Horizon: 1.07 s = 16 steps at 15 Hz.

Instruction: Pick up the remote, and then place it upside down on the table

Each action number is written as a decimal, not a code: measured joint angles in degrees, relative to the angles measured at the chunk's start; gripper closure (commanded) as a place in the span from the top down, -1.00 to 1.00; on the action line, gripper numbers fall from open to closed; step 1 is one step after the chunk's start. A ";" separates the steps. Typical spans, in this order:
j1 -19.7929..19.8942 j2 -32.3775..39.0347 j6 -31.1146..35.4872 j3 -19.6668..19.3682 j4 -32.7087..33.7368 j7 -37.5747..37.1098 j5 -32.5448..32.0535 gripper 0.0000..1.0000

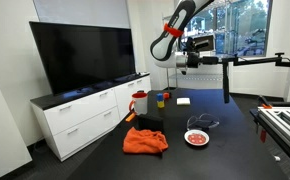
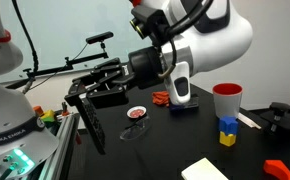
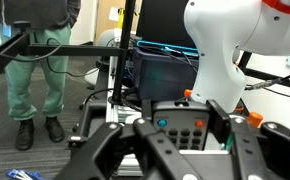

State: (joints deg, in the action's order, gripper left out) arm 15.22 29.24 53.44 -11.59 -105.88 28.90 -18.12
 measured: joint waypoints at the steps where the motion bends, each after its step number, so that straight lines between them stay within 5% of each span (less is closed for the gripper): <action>1: 0.52 1.71 -0.25 0.02 1.09 -0.75 -0.04 -0.36; 11: 3.68 10.46 -6.28 2.28 6.71 -4.34 -0.09 -0.36; 14: 1.56 13.77 -4.06 -1.79 4.98 -2.24 0.27 -0.36; 16: 2.74 15.24 -3.76 -0.68 6.30 -2.67 -0.15 -0.36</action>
State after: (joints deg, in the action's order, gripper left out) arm 17.95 44.48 49.68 -12.27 -99.58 26.24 -18.27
